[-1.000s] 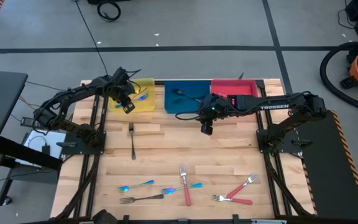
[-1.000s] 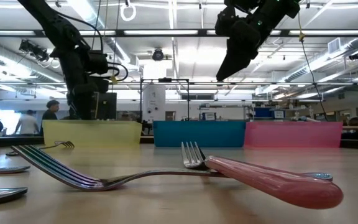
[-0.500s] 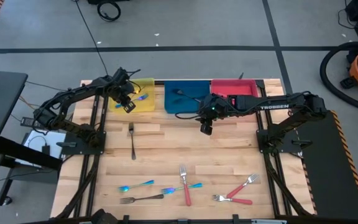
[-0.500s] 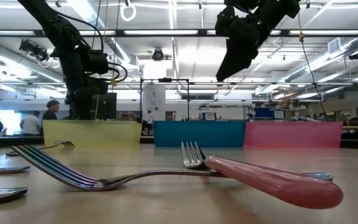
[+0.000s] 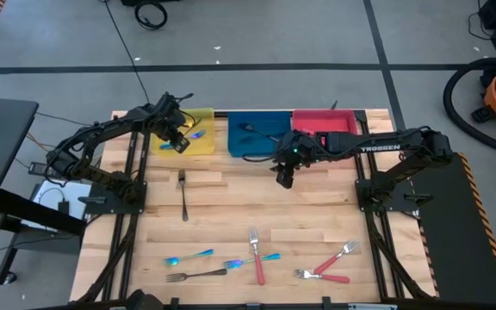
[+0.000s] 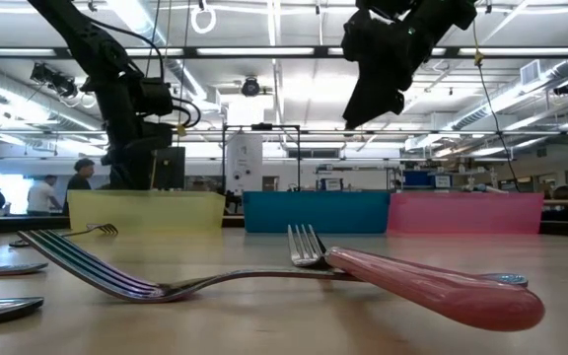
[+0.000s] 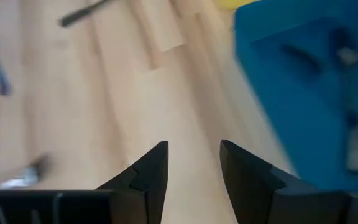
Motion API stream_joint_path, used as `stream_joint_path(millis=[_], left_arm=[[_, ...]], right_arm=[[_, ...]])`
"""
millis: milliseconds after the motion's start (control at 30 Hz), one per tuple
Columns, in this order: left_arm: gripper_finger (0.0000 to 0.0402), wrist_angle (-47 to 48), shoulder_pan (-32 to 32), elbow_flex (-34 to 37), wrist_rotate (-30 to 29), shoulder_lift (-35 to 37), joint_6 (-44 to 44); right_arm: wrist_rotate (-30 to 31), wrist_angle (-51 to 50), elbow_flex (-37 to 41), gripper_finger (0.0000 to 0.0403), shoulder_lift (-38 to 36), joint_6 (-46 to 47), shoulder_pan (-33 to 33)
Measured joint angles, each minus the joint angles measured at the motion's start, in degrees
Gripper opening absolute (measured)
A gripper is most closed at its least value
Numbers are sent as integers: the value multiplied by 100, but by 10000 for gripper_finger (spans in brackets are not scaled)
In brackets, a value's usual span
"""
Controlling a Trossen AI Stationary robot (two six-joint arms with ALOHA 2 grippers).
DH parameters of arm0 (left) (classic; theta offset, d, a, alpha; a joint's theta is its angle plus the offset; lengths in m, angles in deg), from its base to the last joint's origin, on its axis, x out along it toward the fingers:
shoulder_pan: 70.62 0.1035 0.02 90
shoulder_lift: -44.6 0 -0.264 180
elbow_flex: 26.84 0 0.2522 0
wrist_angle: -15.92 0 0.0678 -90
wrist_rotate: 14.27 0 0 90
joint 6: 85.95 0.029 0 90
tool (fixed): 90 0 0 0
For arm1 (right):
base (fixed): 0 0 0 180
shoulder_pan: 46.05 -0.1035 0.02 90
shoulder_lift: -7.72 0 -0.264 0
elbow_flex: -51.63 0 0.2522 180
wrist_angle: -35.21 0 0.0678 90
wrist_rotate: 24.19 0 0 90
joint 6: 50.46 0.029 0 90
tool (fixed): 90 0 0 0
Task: Sort silverware by color (type)
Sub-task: Adjust the yellow bin
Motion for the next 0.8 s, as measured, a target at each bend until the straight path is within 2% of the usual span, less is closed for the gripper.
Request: stream_joint_path(millis=[133,300,433,633,800], left_arm=[[107,12,-114,0,44,0,-270],[107,-69,-528,0,665,0,-278],[107,-349,-1099,-2,937,0,-286],[107,-545,-2109,-4,956,0,-244],[107,-569,-2921,-4,973,0,-233]], right_arm=[[-288,2,0,154,0,601,-230],[-287,69,0,153,0,1010,-615],[-152,123,0,153,0,1412,-924],[-148,-229,0,153,0,2083,-1339],[-115,-1038,0,153,0,2815,-1811]])
